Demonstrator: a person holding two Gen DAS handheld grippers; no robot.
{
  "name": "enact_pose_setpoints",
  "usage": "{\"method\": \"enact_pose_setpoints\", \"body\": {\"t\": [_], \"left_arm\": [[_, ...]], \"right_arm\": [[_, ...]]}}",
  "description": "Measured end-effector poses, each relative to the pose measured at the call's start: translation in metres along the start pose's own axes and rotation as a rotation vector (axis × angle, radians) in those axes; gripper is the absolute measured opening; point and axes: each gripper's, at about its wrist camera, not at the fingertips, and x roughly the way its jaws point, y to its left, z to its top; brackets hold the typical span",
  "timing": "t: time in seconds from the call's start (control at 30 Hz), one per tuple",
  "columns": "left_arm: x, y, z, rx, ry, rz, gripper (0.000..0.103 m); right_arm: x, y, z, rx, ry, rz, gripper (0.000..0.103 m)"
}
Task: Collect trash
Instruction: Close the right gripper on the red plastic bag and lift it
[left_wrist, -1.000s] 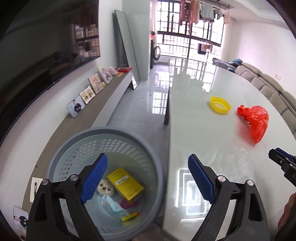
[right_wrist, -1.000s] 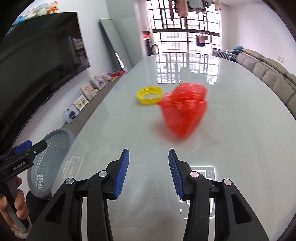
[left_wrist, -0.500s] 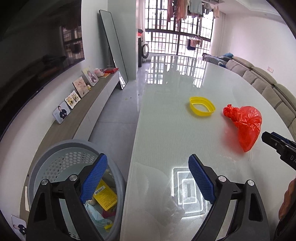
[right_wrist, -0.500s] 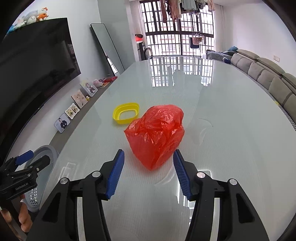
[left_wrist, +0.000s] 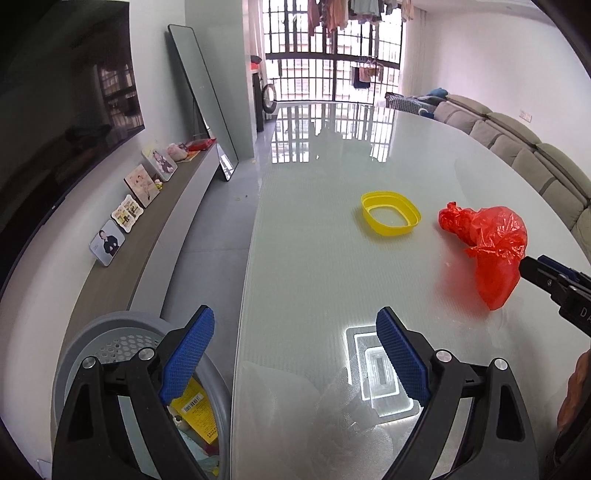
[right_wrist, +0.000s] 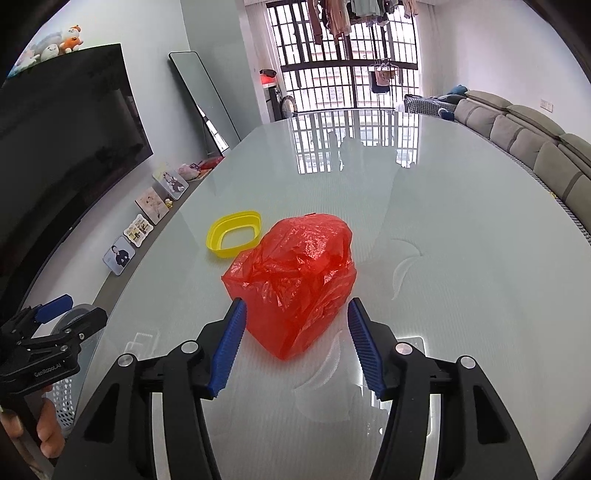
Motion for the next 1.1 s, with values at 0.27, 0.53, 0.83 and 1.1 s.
{"method": "enact_pose_setpoints", "body": {"t": [0.27, 0.53, 0.83, 1.1], "left_arm": [[0.004, -0.002, 0.005, -0.018, 0.005, -0.016, 0.088], [0.005, -0.007, 0.014, -0.014, -0.007, -0.019, 0.088], [0.009, -0.012, 0.021, -0.016, -0.013, -0.015, 0.091], [0.014, -0.016, 0.028, -0.013, -0.011, -0.018, 0.091]], "right_arm": [[-0.007, -0.002, 0.004, 0.014, -0.024, 0.009, 0.057], [0.0, -0.003, 0.016, 0.016, -0.015, 0.022, 0.062], [0.018, 0.001, 0.036, 0.022, 0.009, 0.025, 0.07], [0.054, 0.002, 0.043, 0.05, 0.078, -0.032, 0.072]]}}
